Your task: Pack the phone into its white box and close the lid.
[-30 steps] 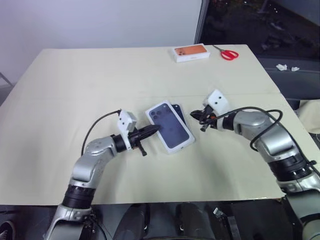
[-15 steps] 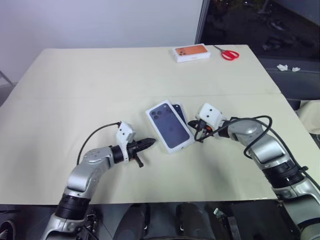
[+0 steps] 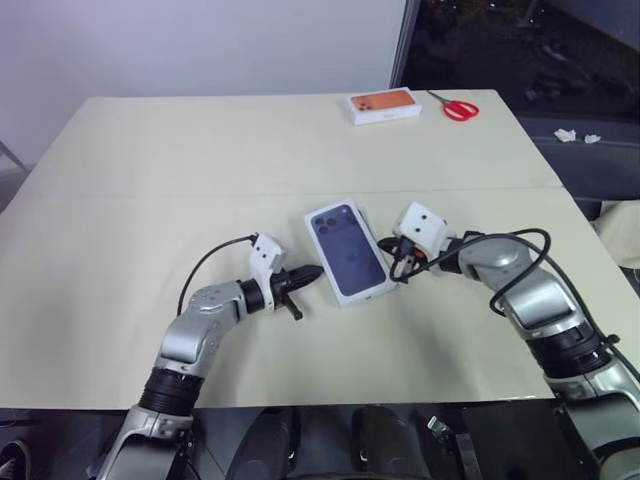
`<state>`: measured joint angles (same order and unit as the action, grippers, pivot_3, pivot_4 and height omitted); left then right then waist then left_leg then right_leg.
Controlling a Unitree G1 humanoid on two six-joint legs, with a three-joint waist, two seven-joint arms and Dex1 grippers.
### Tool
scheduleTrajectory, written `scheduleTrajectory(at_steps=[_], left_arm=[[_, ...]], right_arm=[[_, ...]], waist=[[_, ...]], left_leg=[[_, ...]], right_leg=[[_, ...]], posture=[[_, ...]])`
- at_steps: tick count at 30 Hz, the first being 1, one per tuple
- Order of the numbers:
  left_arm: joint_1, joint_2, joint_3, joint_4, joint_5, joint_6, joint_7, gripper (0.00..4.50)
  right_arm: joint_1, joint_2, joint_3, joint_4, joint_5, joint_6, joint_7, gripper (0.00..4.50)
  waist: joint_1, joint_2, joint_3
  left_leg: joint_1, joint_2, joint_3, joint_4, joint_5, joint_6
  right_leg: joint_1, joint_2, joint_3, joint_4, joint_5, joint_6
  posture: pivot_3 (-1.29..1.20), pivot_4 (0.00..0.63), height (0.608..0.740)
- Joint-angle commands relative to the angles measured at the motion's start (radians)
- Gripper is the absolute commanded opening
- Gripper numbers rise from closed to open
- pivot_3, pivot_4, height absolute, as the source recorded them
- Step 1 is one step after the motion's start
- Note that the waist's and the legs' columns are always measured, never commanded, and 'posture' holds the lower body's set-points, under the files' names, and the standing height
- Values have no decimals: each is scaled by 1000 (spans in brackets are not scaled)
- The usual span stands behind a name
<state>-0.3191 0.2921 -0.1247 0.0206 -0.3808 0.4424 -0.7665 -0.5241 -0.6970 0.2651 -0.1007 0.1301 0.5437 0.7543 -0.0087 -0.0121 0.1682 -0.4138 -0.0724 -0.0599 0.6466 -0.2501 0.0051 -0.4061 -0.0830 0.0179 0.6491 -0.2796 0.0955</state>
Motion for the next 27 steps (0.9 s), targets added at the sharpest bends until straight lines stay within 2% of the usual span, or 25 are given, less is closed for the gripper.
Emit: scheduleTrajectory(at_steps=[1,19,27], left_arm=[[-30,-13,8,-8,-3,-24,-4,0],[-116,-63,20,63,6,-39,4,0],[-110,-64,27,72,7,-48,6,0]], right_arm=[[-9,5,-36,-46,-6,4,0,51],[-34,35,-31,15,-73,2,-14,51],[-32,51,-37,12,-85,5,-14,51]], waist=[[0,0,0],[0,0,0],[-1,0,0]], left_leg=[[0,0,0,0,0,0],[0,0,0,1,0,0],[0,0,0,0,1,-2]], right_leg=[[0,0,0,0,0,0],[0,0,0,0,0,0],[0,0,0,1,0,0]], posture=[[0,150,740],[0,150,740],[0,150,740]])
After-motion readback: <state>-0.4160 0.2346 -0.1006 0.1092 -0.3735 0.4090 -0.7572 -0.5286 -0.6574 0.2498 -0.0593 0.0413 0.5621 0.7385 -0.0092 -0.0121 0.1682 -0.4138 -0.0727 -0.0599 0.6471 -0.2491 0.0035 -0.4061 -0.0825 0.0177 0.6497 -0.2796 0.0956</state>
